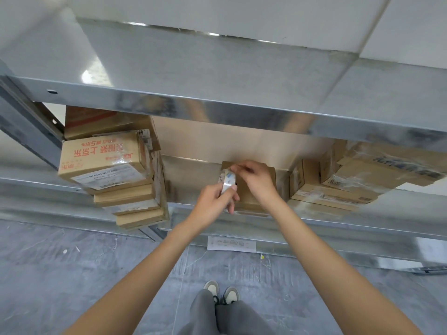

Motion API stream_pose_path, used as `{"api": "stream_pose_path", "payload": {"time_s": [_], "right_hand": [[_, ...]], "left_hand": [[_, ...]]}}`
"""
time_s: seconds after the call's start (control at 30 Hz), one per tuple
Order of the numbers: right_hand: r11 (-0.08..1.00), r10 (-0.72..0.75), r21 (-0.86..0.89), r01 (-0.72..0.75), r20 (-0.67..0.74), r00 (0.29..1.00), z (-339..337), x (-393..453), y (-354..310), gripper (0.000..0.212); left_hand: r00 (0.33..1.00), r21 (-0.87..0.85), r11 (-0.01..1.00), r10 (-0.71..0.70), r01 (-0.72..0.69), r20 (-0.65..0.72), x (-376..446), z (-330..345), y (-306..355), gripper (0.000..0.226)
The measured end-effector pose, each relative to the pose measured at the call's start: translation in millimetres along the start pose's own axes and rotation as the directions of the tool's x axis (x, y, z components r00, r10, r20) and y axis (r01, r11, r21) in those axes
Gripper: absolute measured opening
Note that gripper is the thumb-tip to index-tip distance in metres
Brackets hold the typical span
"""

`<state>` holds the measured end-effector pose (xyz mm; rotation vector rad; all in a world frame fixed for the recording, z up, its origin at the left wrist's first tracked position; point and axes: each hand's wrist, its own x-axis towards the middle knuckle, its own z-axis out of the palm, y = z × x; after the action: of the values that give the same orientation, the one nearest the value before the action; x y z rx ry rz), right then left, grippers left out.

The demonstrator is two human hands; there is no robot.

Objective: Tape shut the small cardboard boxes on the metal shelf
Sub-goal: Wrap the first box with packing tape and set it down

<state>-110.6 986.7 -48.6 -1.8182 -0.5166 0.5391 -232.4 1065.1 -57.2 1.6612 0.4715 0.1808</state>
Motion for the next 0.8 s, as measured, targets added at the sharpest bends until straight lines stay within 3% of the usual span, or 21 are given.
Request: {"api": "stream_pose_path", "payload": {"time_s": [0.2, 0.4, 0.6, 0.73, 0.8], "right_hand": [[0.994, 0.033, -0.109, -0.026, 0.069, 0.997, -21, 7, 1, 0.01], [0.981, 0.073, -0.187, -0.053, 0.102, 0.992, -36, 3, 5, 0.011], [0.972, 0.034, -0.236, 0.011, 0.186, 0.982, -44, 3, -6, 0.006], [0.963, 0.028, -0.27, 0.028, 0.201, 0.979, -40, 3, -7, 0.007], [0.973, 0.034, -0.231, 0.009, 0.181, 0.983, -41, 4, -4, 0.006]], "left_hand": [[0.999, -0.07, 0.997, 0.011, -0.013, -0.034, 1, 22, -5, 0.027], [0.999, -0.017, 1.0, 0.016, -0.015, 0.052, -4, 24, -13, 0.03], [0.983, 0.013, 0.983, -0.183, 0.182, 0.026, -16, 27, -30, 0.037], [0.932, -0.107, 0.929, -0.342, 0.355, 0.118, -14, 24, -32, 0.044], [0.924, -0.053, 0.933, -0.344, 0.356, 0.166, -16, 23, -33, 0.045]]}}
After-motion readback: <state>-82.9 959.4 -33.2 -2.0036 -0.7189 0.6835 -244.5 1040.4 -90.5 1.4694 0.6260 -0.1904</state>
